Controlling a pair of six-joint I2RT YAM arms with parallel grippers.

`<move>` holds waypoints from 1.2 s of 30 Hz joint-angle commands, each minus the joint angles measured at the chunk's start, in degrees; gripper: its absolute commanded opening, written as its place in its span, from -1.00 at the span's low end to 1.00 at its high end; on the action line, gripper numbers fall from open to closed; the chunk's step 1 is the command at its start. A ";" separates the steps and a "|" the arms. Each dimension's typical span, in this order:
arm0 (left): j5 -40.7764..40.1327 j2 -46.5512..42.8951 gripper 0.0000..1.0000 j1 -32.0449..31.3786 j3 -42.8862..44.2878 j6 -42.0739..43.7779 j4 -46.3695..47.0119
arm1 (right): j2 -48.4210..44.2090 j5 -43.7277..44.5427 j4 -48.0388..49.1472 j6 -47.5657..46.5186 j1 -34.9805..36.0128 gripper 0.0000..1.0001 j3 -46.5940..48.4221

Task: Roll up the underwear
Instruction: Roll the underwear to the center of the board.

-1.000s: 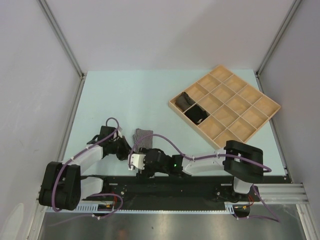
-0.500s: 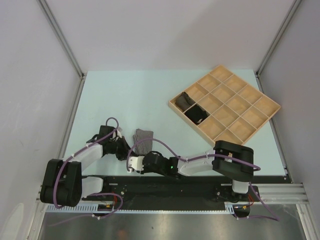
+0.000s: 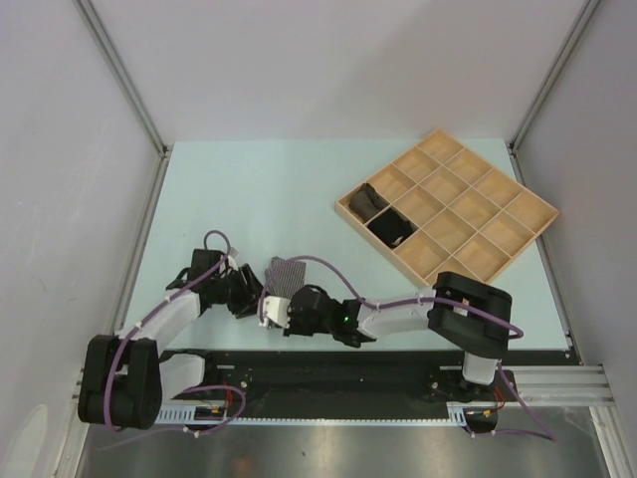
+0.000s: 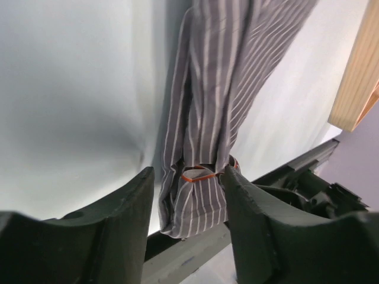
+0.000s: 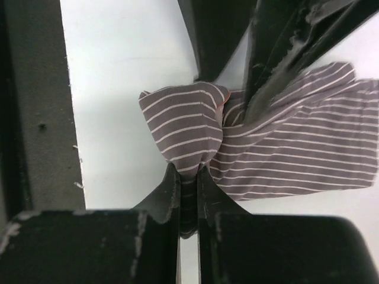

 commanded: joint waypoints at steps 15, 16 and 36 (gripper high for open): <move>-15.48 -24.29 0.22 -1.24 -5.64 -1.73 8.79 | 6.90 -41.37 -14.97 21.50 -19.83 -1.00 15.13; -15.66 -25.36 0.23 -1.77 -7.39 -1.64 9.59 | 7.78 -42.33 -15.41 21.76 -20.44 -1.00 16.10; -16.18 -26.17 0.29 -7.31 -17.07 0.73 19.51 | 19.74 -47.53 -21.74 25.81 -27.83 -1.00 27.36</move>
